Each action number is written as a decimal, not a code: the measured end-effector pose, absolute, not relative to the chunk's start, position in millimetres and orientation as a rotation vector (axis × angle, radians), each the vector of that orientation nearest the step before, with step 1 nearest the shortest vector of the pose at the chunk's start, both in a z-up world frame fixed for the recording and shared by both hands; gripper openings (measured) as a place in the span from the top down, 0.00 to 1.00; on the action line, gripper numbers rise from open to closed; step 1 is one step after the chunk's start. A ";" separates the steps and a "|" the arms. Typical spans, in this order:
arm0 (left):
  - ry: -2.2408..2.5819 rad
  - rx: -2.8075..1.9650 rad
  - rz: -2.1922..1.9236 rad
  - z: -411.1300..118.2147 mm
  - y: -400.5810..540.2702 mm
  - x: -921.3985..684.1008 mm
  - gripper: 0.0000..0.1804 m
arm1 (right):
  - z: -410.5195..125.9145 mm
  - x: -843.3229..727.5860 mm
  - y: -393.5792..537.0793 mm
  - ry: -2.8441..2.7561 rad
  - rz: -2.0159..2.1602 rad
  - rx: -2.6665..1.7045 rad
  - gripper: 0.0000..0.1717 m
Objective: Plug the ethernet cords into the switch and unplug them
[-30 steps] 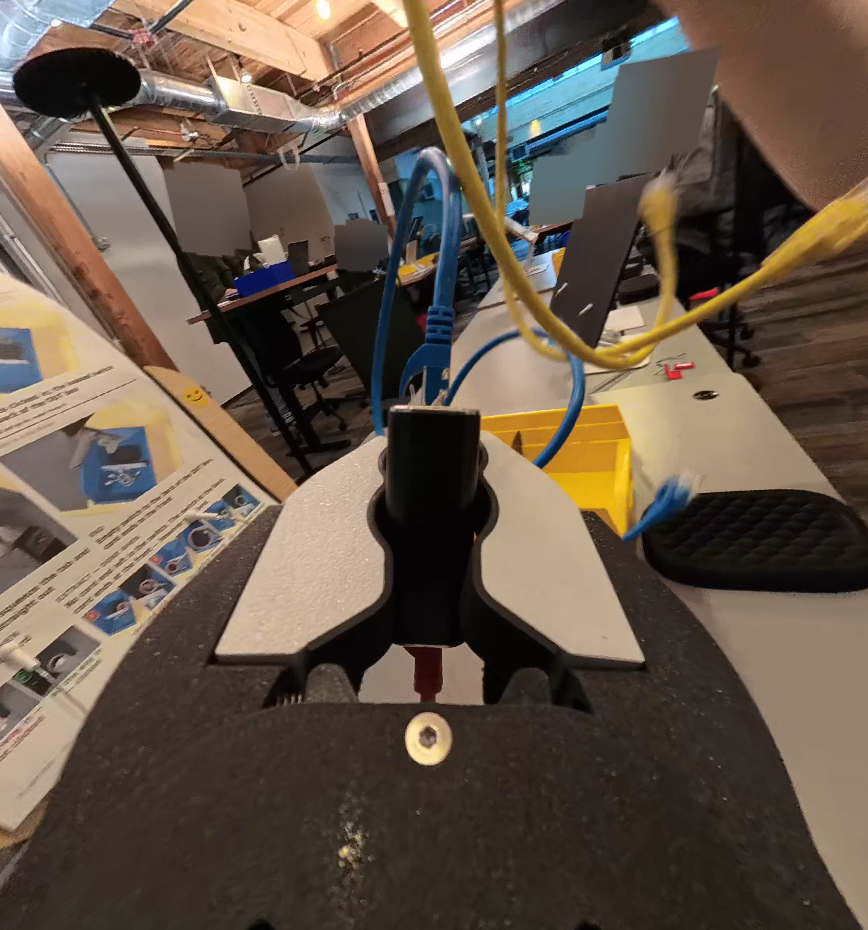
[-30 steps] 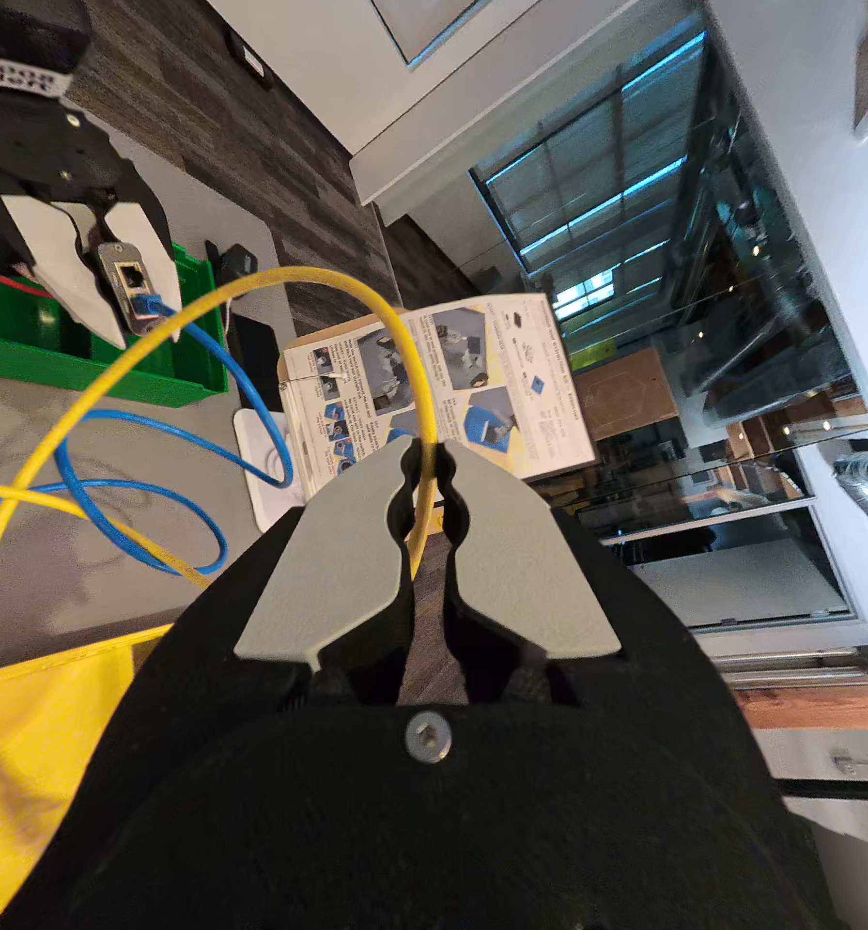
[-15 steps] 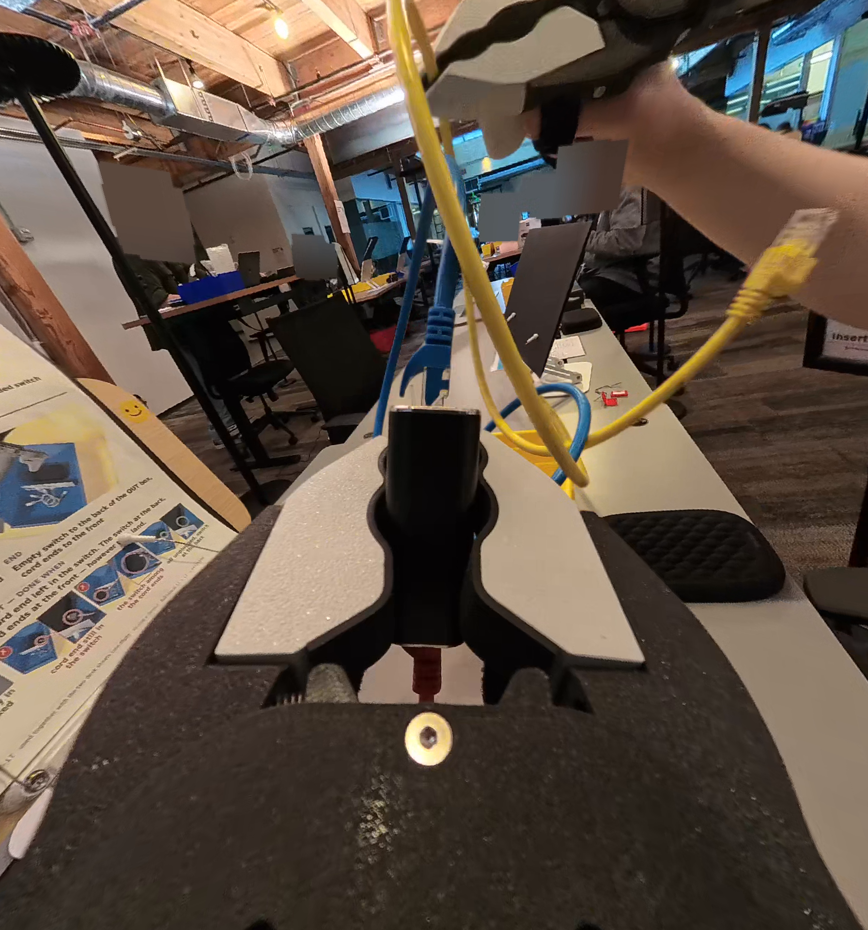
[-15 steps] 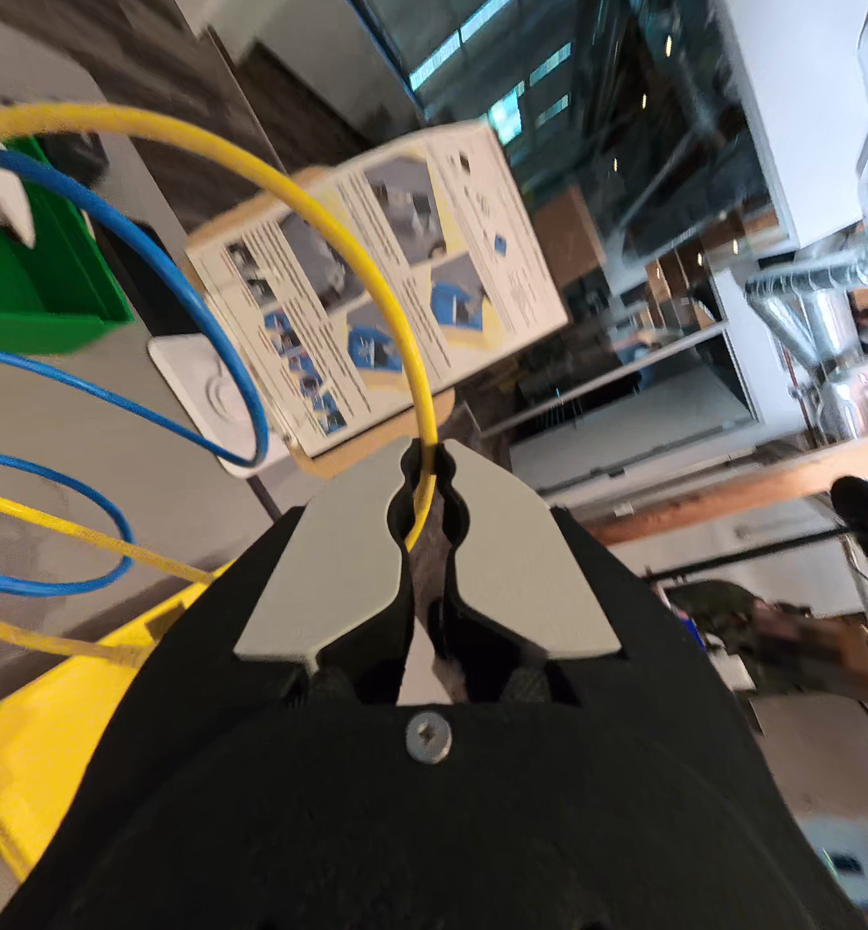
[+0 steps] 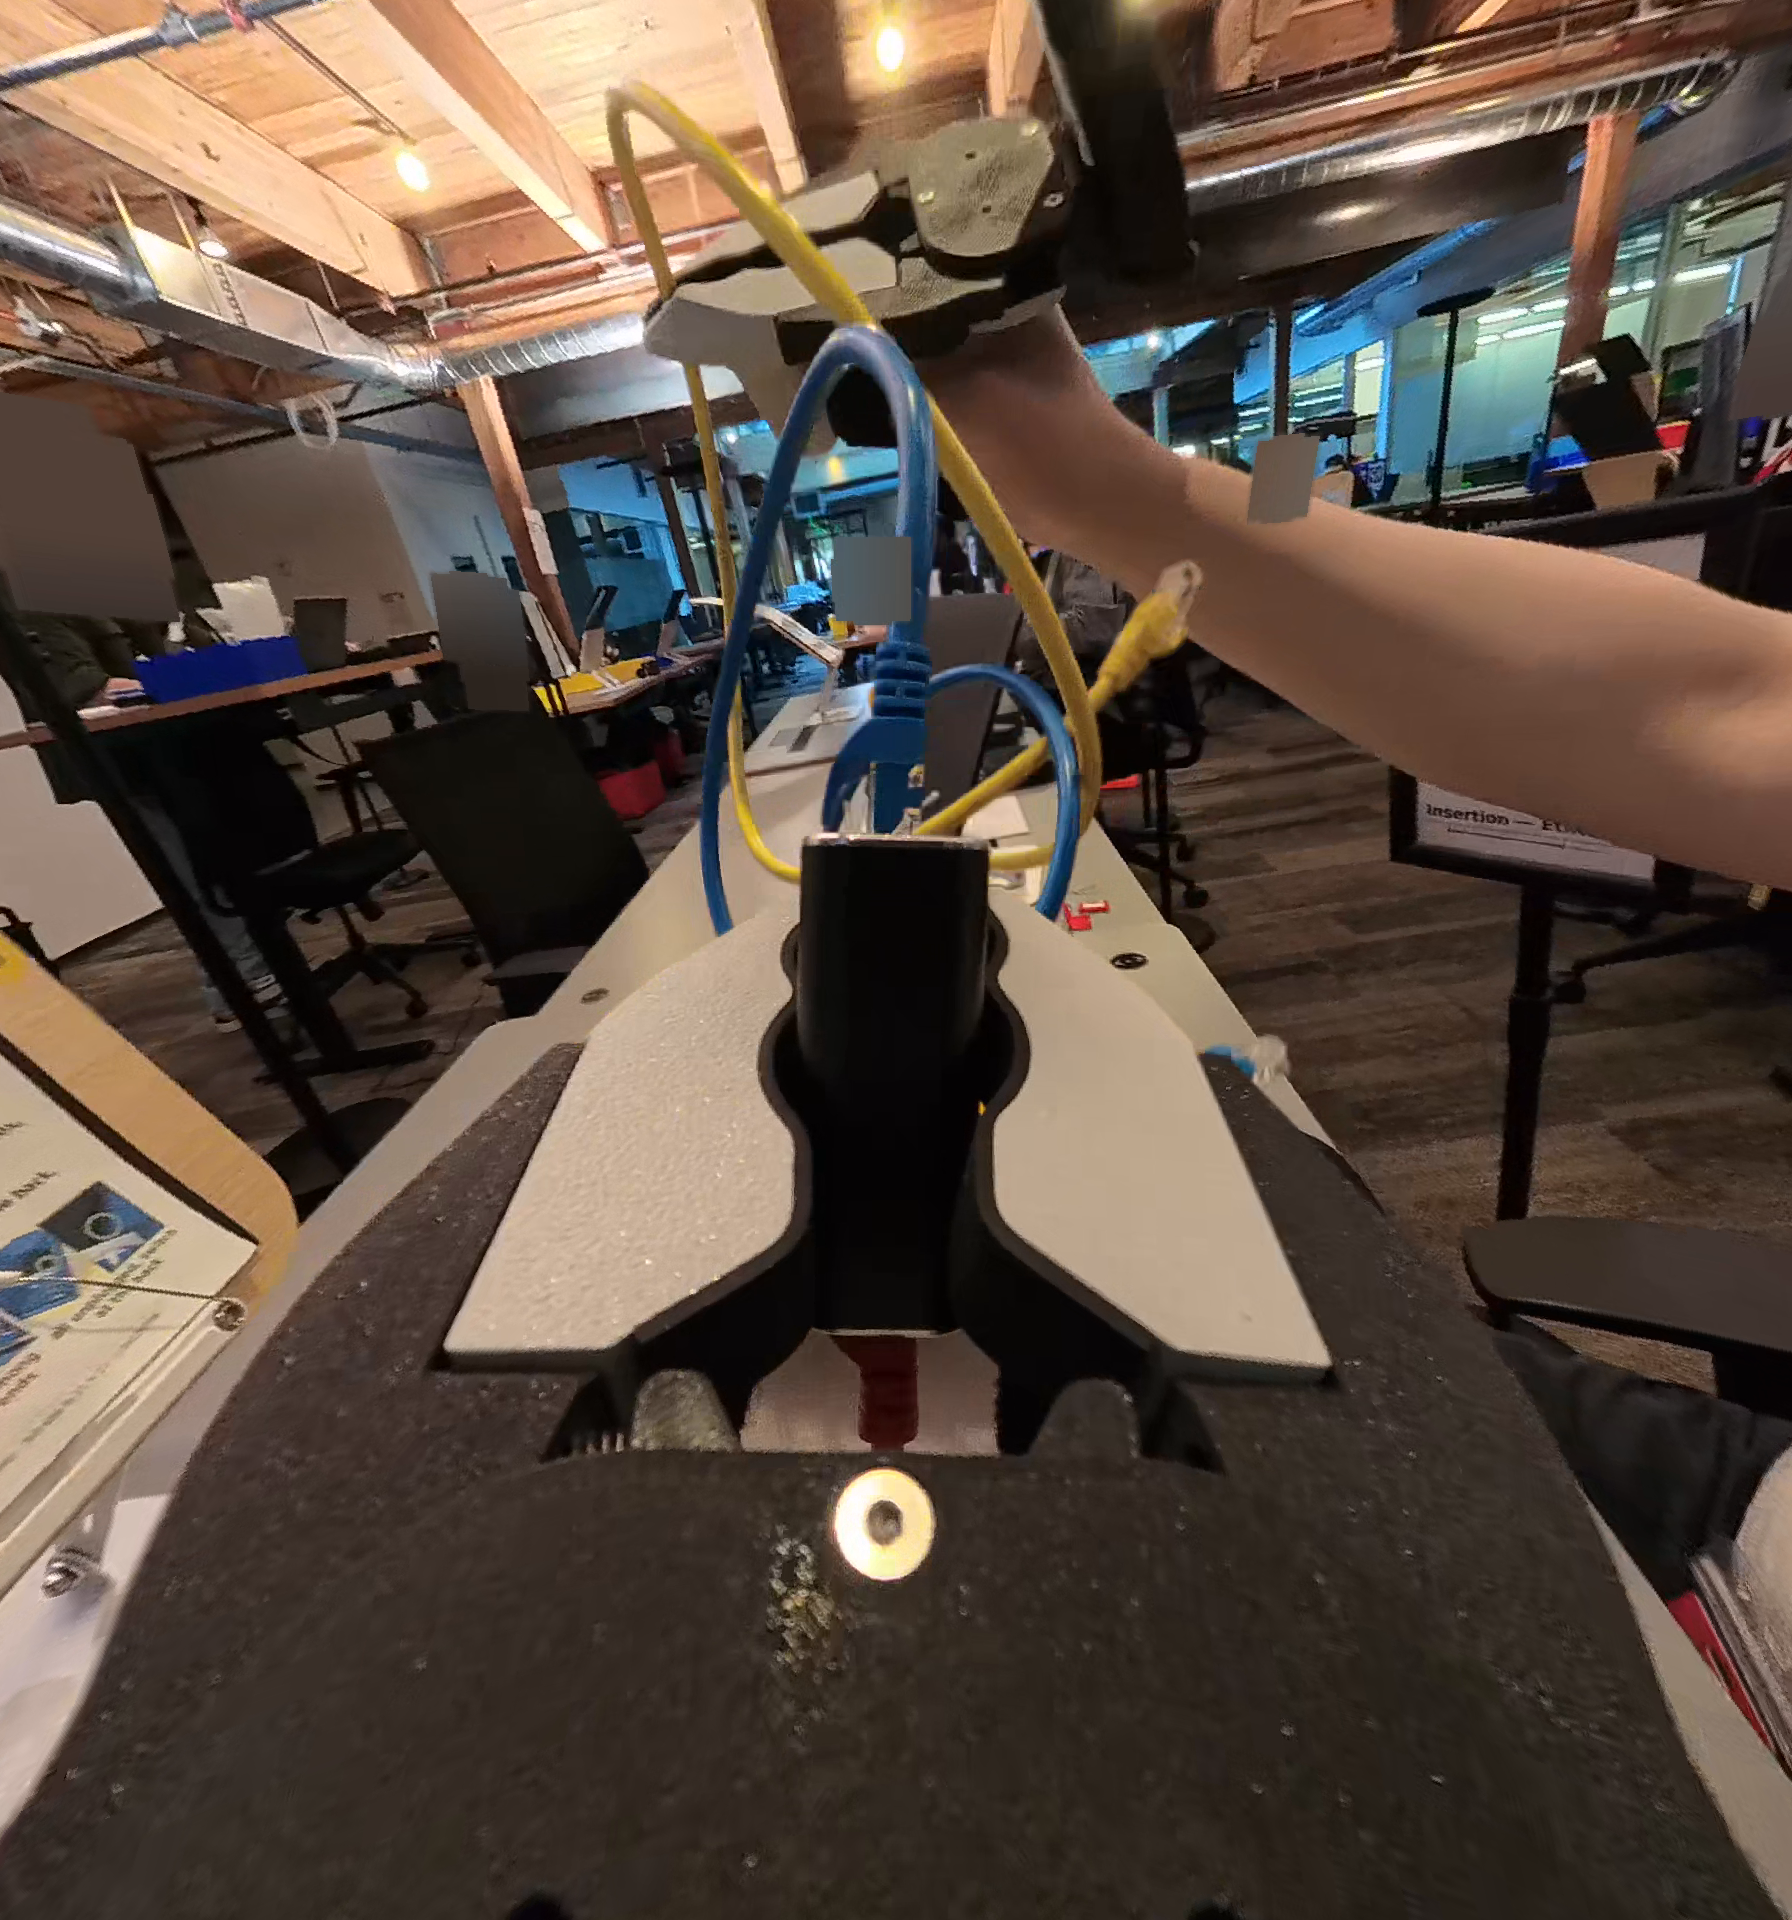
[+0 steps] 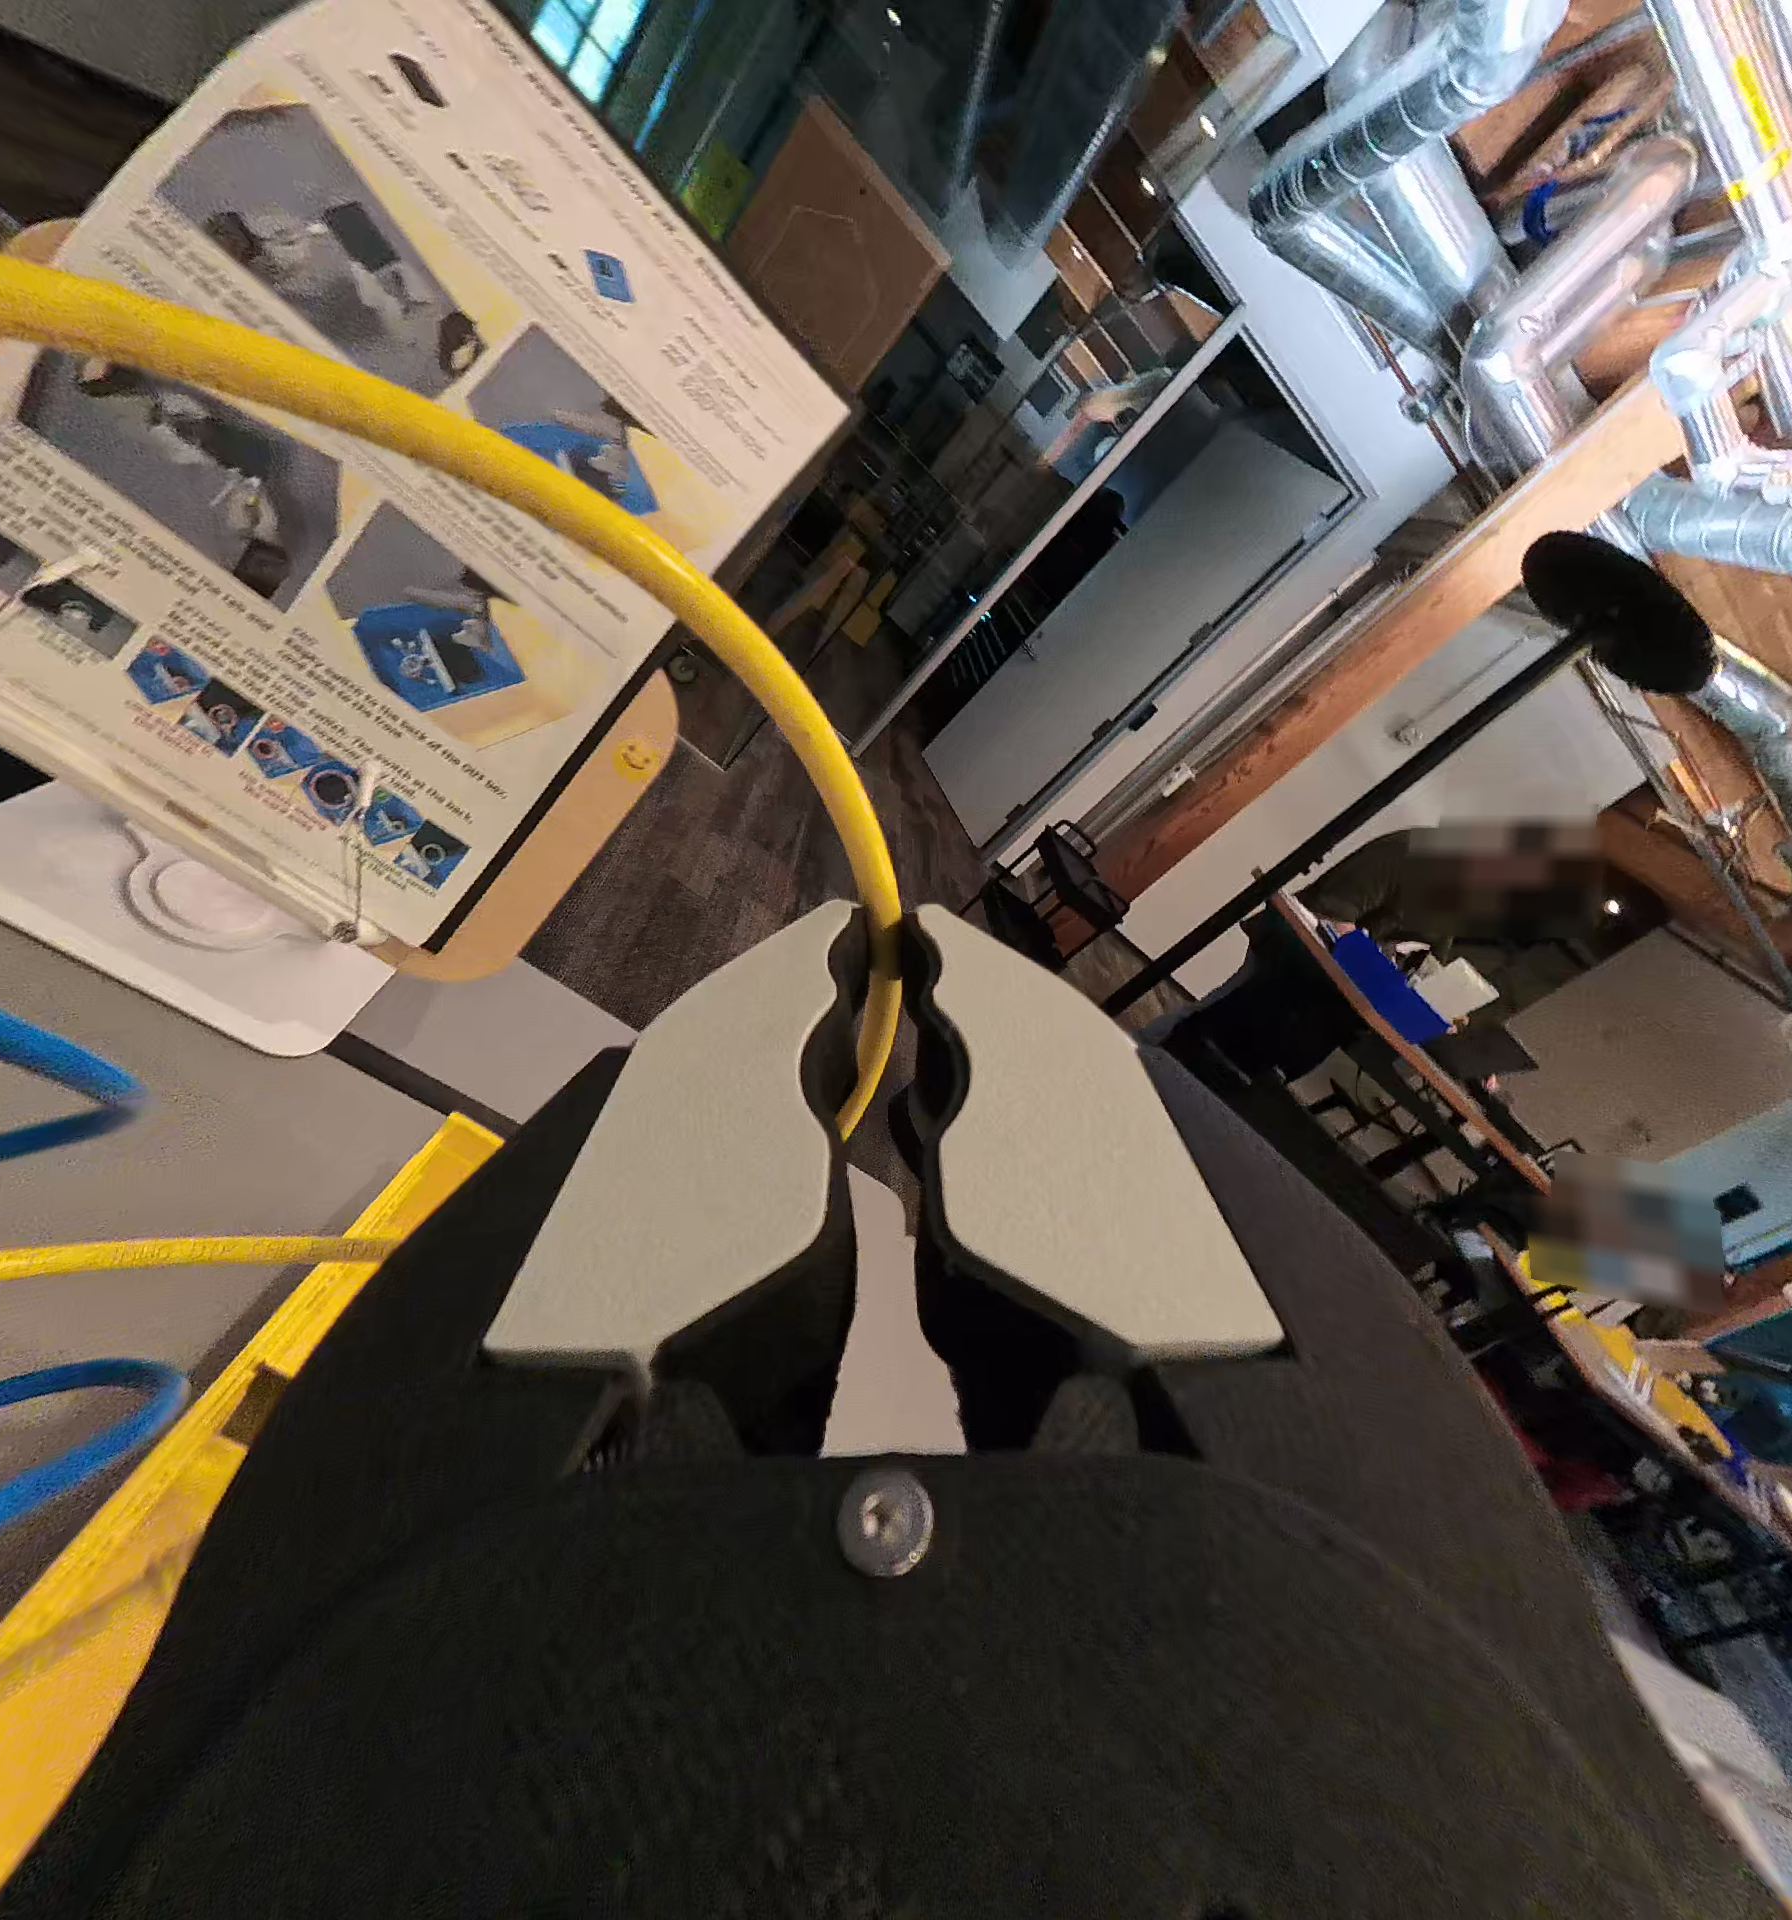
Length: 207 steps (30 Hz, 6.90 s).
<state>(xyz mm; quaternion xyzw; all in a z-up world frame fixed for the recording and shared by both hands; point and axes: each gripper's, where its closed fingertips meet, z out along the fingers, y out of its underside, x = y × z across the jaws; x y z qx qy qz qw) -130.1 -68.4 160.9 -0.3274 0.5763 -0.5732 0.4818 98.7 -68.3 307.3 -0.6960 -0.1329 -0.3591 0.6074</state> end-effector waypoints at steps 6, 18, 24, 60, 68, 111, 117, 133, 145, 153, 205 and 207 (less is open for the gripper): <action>1.331 -0.756 -1.412 182.3 -61.5 -157.3 0.85 | 326.7 151.5 -68.8 -0.142 -0.862 -1.588 0.96; 1.311 -0.796 -1.348 182.0 -45.8 -164.6 0.86 | 316.6 113.4 -38.0 -0.105 -0.203 -1.435 0.96; 1.271 -0.811 -1.441 176.7 -44.0 -149.5 0.85 | 318.2 56.6 -19.1 -0.079 0.347 -1.350 0.96; 1.431 -0.868 -1.629 143.6 -55.1 -126.3 0.85 | 424.5 -4.0 -63.9 -0.553 -0.762 -1.182 0.96; 1.491 -0.934 -1.564 122.6 -58.2 -106.7 0.85 | 500.3 -4.6 -81.6 -0.503 -0.942 -1.182 0.96; 1.394 -1.055 -1.234 120.6 2.2 -122.2 0.85 | 37.6 -70.7 -99.0 -1.309 -0.298 -1.681 0.96; 1.472 -1.055 -1.134 109.1 -0.7 -117.1 0.84 | -40.7 -93.1 -114.3 -1.434 -0.192 -1.726 0.96; 1.557 -1.099 -0.745 79.7 25.9 -114.1 0.85 | -70.6 -59.4 -107.1 -1.527 -0.013 -1.810 0.75; 1.658 -1.118 -0.588 54.2 26.0 -100.8 0.85 | 91.4 -86.6 -42.7 -1.291 -0.088 -1.323 0.80; 1.711 -1.084 -0.532 44.2 20.8 -95.3 0.85 | 68.0 -92.6 15.8 -1.362 -0.181 -1.504 0.91; 1.664 -0.890 -0.158 39.2 19.1 -73.4 0.85 | 68.2 -84.3 -5.2 -1.347 -0.421 -1.587 0.94; 1.650 -0.893 -0.166 41.7 19.7 -73.8 0.85 | 70.4 -85.1 -5.0 -1.338 -0.418 -1.576 0.94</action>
